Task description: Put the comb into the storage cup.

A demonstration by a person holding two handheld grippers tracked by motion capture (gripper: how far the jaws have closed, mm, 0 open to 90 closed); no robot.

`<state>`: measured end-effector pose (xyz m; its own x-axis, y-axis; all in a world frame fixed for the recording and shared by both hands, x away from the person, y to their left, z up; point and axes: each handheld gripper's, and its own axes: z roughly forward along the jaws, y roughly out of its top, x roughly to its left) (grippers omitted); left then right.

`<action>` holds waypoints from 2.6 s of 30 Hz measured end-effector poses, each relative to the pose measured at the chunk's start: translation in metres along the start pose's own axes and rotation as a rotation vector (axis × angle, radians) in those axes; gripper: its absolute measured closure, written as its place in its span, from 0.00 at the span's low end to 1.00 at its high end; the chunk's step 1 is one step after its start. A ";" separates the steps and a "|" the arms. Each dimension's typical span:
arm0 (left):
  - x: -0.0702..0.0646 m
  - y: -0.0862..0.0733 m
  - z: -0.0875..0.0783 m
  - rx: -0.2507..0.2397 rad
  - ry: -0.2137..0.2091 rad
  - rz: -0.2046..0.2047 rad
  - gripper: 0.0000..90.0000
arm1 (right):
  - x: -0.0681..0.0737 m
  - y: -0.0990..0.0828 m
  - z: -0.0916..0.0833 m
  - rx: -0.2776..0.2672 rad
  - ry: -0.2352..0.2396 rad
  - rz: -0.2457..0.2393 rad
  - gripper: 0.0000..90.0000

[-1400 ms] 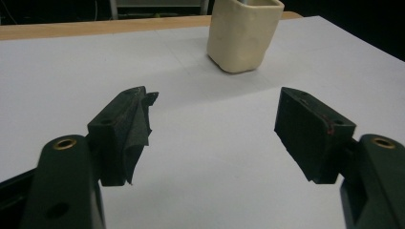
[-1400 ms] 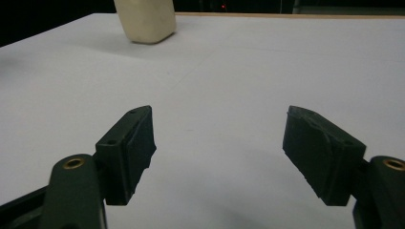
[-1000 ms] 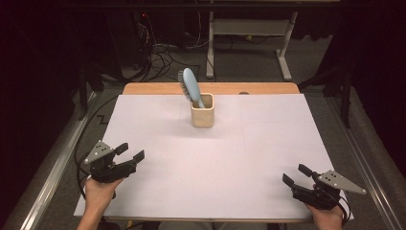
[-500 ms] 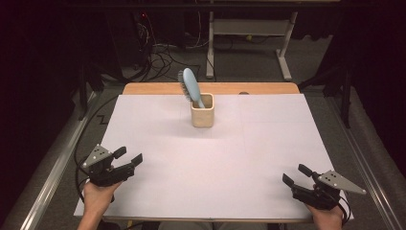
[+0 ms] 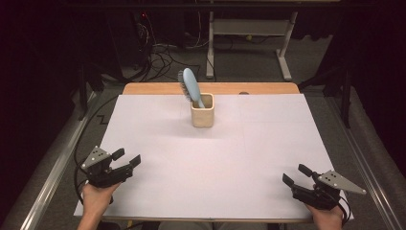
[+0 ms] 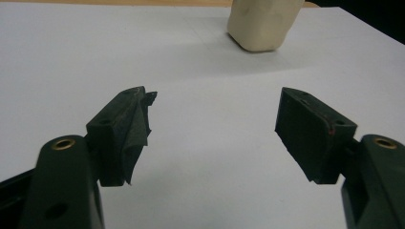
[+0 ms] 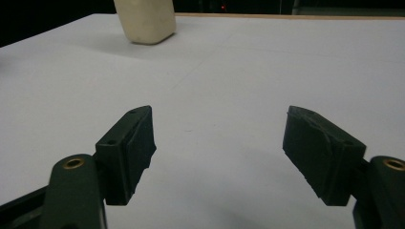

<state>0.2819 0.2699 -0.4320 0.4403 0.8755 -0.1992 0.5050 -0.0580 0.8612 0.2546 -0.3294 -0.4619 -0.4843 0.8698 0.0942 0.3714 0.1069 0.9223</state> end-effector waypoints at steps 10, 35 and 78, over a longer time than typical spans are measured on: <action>0.003 -0.004 0.000 0.005 0.008 -0.006 0.31 | 0.000 0.000 0.000 -0.002 -0.001 0.001 0.30; 0.010 -0.012 -0.004 0.005 0.038 -0.017 0.32 | 0.000 0.000 0.000 -0.002 -0.004 0.004 0.30; 0.013 -0.033 0.000 0.011 0.083 -0.038 0.32 | -0.001 0.000 0.000 -0.004 0.000 0.004 0.30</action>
<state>0.2708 0.2836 -0.4631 0.3575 0.9140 -0.1917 0.5286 -0.0288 0.8484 0.2551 -0.3299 -0.4622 -0.4824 0.8704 0.0982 0.3704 0.1011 0.9233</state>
